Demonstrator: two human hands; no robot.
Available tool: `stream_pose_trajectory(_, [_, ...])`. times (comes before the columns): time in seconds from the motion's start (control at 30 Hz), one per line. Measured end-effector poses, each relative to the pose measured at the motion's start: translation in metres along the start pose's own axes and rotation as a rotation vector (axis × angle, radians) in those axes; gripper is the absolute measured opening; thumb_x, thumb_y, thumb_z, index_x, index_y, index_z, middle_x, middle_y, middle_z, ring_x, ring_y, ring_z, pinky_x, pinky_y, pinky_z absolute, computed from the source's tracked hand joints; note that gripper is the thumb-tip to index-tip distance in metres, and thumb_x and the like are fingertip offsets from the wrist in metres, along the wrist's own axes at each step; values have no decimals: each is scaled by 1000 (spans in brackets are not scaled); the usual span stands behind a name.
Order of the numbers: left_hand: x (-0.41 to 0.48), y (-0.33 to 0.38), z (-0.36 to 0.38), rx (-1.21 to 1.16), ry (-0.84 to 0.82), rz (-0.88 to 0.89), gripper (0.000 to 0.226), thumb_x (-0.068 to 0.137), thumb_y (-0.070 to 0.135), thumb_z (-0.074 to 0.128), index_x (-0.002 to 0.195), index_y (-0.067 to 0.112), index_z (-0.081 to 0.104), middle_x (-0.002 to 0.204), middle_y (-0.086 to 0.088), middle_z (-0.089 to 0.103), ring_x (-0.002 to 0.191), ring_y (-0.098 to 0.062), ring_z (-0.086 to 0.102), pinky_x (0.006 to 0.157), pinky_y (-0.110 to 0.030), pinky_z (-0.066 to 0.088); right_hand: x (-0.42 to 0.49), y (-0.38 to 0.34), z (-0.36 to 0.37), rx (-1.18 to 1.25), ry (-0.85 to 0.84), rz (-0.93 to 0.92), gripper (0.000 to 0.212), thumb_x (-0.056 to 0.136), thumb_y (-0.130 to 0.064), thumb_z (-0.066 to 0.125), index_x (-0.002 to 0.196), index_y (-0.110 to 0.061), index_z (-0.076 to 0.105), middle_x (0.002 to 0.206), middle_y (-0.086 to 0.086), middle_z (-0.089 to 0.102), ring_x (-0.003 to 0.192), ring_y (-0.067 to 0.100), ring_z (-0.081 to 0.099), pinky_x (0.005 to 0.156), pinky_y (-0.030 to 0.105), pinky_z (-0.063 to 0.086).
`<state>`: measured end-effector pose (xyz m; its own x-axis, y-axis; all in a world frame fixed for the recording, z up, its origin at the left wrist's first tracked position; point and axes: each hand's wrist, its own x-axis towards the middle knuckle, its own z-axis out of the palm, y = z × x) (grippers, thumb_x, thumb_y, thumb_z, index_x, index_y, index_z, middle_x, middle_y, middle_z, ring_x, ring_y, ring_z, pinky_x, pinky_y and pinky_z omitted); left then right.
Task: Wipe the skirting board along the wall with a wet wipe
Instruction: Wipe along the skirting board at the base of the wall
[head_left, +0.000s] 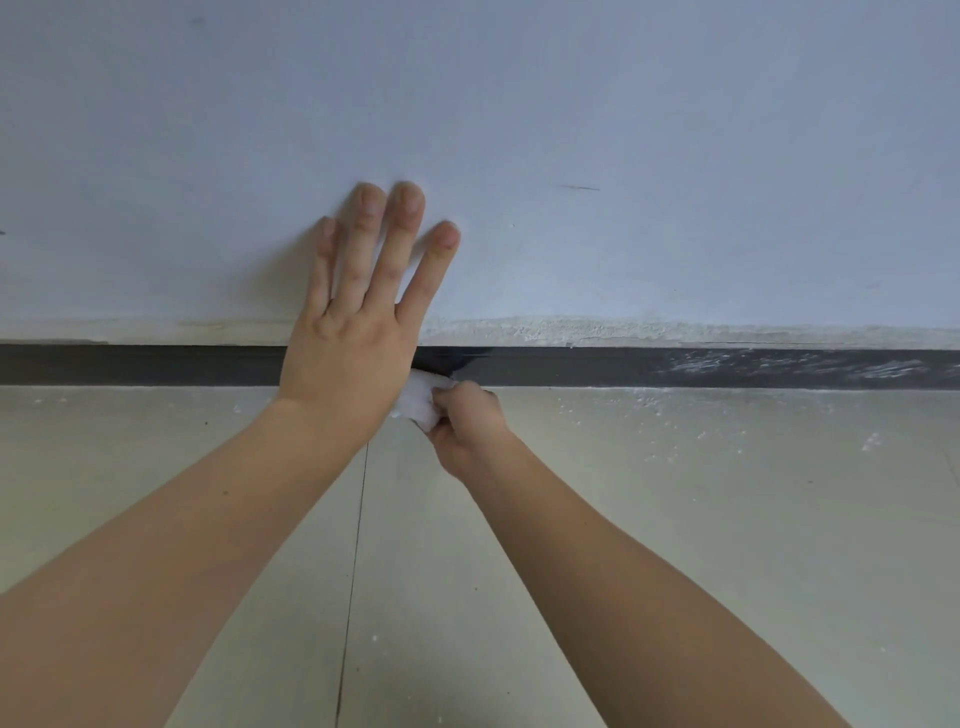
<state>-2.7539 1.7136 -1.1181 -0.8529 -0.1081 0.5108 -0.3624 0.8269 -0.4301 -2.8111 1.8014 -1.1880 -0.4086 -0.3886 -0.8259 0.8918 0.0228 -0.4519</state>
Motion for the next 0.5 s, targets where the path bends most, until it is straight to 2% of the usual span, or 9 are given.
stream_pose_trajectory(0.07, [0,-1,1,-2,11,2,96,90,13,61,152,10,-12,148,-16,-40,139,-36,-32,117,-48,-10,4,-8,-11,45,53,-2,46,86,14,36,130,9,47,133,28,52,122,38,54,101,43,46])
stream_pose_trajectory(0.13, [0,0,2,12,25,6,94,90,11,61,152,10,-9,149,-17,-37,141,-41,-21,117,-49,-5,5,-20,-28,84,91,-16,49,85,16,34,132,8,47,133,27,53,116,35,59,91,40,50])
stream_pose_trajectory(0.2, [0,0,3,16,34,5,95,88,9,62,153,10,-7,150,-17,-36,141,-39,-24,117,-49,-4,3,-35,-49,126,121,-47,49,86,18,31,132,10,46,132,26,53,96,30,64,74,35,55])
stream_pose_trajectory(0.27, [1,0,1,22,33,-1,97,87,8,64,153,10,-6,150,-17,-35,139,-35,-30,118,-48,-6,1,-51,-73,137,160,-89,49,85,19,27,131,13,46,125,24,57,74,24,60,52,27,55])
stream_pose_trajectory(0.3, [1,0,0,25,26,-5,98,86,7,65,153,9,-6,150,-17,-36,139,-35,-31,118,-48,-7,-2,-58,-84,134,179,-107,49,85,19,25,130,16,46,118,21,58,68,23,60,46,25,54])
stream_pose_trajectory(0.37, [1,2,0,28,10,-14,101,83,4,67,153,9,-6,150,-17,-36,139,-35,-31,118,-48,-9,-4,-73,-106,120,224,-137,48,85,19,24,126,18,47,112,20,59,60,20,61,42,22,51])
stream_pose_trajectory(0.43, [2,4,-2,34,6,-22,102,81,1,66,153,9,-7,152,-19,-32,141,-38,-26,118,-48,-7,-7,-85,-125,148,246,-158,43,84,18,23,115,17,53,99,20,63,59,19,60,41,20,50])
stream_pose_trajectory(0.5, [3,8,-4,25,-3,-27,101,81,1,65,152,7,-7,154,-26,-16,141,-47,-10,118,-49,-4,-13,-95,-142,236,238,-187,40,85,18,20,88,15,60,73,16,63,44,16,59,36,16,47])
